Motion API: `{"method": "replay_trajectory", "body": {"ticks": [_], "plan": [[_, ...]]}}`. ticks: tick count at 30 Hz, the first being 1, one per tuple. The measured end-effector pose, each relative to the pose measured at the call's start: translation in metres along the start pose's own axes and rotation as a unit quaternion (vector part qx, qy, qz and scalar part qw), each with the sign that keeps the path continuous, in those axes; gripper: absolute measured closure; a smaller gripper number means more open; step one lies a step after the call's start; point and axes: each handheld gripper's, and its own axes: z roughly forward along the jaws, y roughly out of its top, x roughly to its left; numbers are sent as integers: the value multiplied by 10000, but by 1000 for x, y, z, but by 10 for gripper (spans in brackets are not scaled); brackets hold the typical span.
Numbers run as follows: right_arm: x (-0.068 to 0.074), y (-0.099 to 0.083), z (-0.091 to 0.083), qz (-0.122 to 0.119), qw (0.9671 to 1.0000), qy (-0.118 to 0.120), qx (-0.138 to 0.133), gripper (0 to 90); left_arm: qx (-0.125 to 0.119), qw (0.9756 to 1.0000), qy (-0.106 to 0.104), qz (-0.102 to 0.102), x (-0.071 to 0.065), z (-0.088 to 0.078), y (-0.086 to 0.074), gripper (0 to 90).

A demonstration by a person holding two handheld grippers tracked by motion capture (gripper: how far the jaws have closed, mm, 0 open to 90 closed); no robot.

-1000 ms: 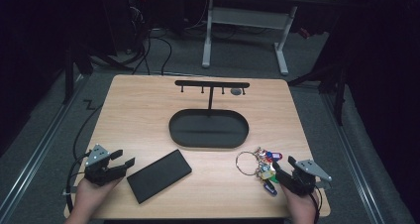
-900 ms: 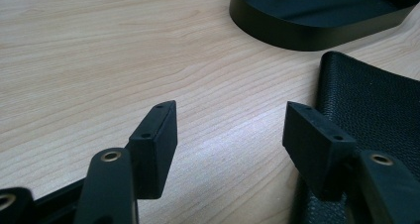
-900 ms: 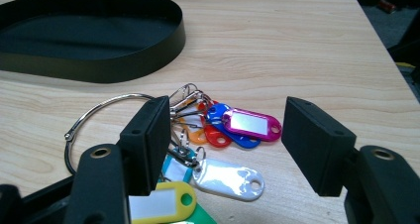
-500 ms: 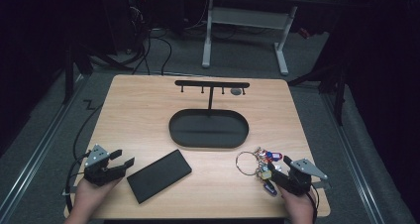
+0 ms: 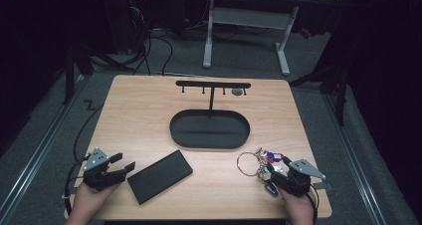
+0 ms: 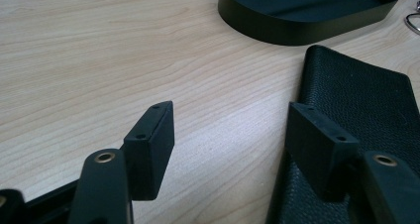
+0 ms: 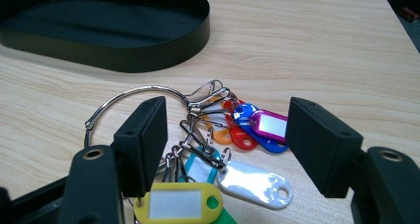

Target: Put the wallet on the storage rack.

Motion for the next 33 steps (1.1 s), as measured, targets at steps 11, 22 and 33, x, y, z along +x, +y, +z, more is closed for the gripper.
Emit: {"method": "replay_trajectory", "body": {"ticks": [11,22,33], "plan": [[-2,0,0,38,10000,4,-26,327,141,9990,-291,-316,-5,-6,-9,353],[-1,0,2,14,10000,24,4,323,496,9935,-808,-634,-9,2,-15,342],[-1,0,1,43,10000,33,12,324,676,9844,-1156,-1142,3,8,-22,354]]}}
